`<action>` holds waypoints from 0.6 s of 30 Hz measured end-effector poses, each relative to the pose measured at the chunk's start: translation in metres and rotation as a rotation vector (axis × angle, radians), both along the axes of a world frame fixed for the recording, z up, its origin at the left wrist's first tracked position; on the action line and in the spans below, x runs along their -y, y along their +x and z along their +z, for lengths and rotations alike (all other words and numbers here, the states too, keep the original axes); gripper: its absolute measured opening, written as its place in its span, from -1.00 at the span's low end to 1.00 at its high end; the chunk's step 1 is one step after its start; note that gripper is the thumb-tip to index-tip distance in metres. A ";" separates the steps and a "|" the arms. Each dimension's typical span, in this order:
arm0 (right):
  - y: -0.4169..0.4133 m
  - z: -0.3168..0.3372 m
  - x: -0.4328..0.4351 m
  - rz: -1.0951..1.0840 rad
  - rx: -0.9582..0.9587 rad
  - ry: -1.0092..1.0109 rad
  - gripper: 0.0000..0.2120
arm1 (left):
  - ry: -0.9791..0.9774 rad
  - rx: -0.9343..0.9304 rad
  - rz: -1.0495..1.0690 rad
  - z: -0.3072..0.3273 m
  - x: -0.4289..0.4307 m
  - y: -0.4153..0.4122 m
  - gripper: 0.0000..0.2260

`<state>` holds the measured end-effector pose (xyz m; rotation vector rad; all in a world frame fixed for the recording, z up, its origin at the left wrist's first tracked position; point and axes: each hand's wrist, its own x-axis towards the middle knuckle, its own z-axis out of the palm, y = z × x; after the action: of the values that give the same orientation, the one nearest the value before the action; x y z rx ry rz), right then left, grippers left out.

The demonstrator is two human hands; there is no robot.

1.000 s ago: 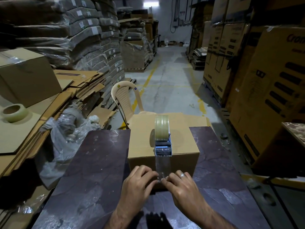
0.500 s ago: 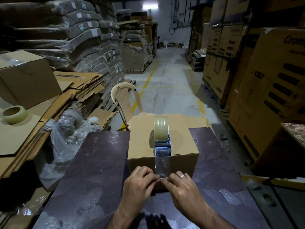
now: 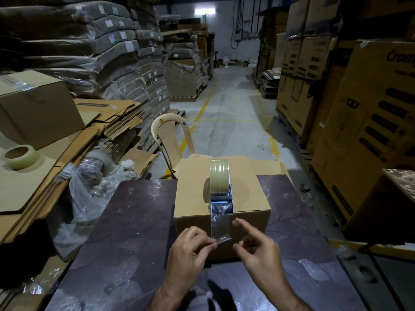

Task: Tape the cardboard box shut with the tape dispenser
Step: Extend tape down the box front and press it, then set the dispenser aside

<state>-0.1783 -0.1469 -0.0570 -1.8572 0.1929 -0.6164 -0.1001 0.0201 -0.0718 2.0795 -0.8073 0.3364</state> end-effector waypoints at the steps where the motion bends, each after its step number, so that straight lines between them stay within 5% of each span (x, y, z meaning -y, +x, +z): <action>1: 0.000 0.000 0.002 -0.014 0.007 0.018 -0.39 | -0.012 -0.010 0.000 0.000 -0.001 0.000 -0.84; 8: 0.003 -0.007 0.019 0.017 0.022 -0.398 -0.60 | -0.029 0.012 -0.023 0.000 -0.005 -0.001 -0.86; 18: 0.015 -0.011 0.018 0.095 -0.013 -0.284 -0.82 | -0.038 -0.027 -0.017 0.003 -0.004 -0.005 -0.89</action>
<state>-0.1632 -0.1644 -0.0685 -2.1305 0.0251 -0.5898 -0.1056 0.0237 -0.0690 2.0367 -0.7971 0.3115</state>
